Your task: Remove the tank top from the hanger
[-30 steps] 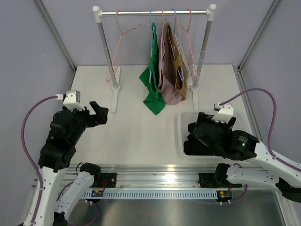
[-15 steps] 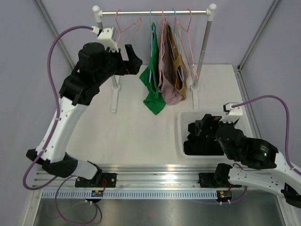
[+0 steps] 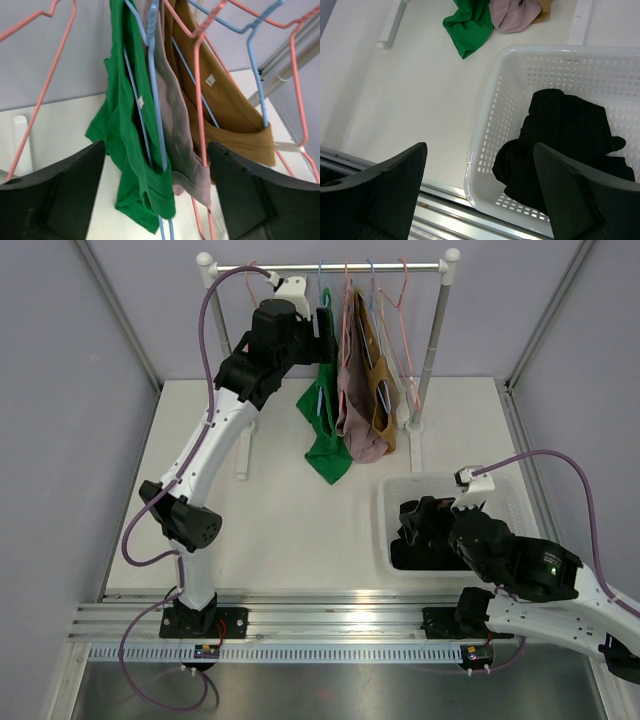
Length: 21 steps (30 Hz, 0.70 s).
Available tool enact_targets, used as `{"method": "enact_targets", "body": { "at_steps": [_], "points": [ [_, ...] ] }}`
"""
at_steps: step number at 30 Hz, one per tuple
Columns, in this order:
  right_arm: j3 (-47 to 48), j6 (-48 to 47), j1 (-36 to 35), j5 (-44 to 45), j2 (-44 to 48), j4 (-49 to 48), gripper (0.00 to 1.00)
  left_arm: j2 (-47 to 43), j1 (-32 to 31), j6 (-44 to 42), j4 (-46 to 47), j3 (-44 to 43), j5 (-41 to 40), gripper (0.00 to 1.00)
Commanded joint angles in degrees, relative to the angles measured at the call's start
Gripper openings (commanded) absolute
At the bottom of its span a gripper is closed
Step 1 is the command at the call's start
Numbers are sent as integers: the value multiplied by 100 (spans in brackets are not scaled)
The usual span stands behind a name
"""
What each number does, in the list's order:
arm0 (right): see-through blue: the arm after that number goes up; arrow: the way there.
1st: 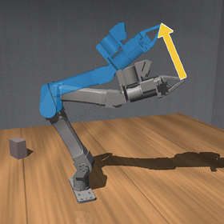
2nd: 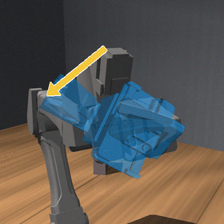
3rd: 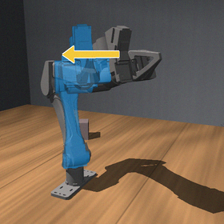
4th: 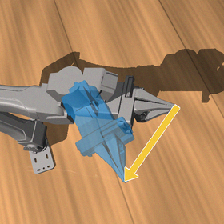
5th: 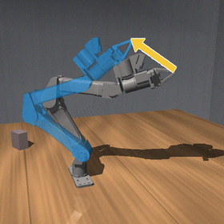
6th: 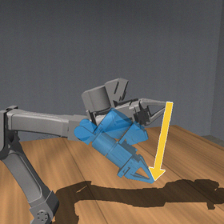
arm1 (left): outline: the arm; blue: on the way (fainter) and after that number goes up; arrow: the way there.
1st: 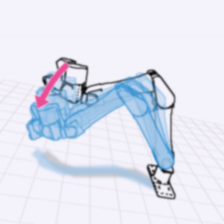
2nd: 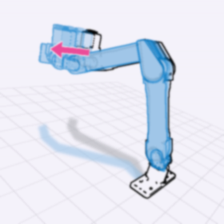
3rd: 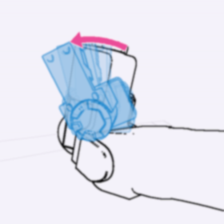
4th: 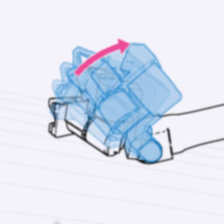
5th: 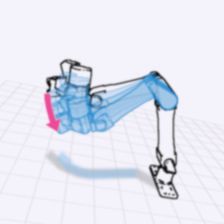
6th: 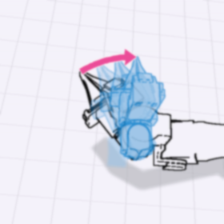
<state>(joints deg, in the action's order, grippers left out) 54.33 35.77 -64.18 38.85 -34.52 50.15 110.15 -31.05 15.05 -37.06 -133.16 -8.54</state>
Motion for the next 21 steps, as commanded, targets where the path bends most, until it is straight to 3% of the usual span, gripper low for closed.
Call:
{"method": "enact_targets", "body": {
  "at_steps": [1, 10, 14, 15, 18, 21],
  "points": [
    [-115, -52, -33, -377, 7, -321, 94, -29, 2, -257, 893, -139, -499, 73],
    [-159, -246, -33, -484, -72, -462, 93, 657, 29, -503, 797, -482, -368, 59],
    [-168, -272, -33, -554, -55, -497, 92, 824, 99, -503, 823, -561, -325, 40],
    [-159, -281, -33, -563, -55, -480, 93, 850, 134, -485, 797, -588, -333, 28],
    [-168, -281, -24, -545, -46, -427, 92, 807, 143, -538, 823, -606, -350, 7],
    [-221, -290, -24, -554, -63, -514, 92, 658, 143, -582, 876, -579, -272, 4]
  ]
}}
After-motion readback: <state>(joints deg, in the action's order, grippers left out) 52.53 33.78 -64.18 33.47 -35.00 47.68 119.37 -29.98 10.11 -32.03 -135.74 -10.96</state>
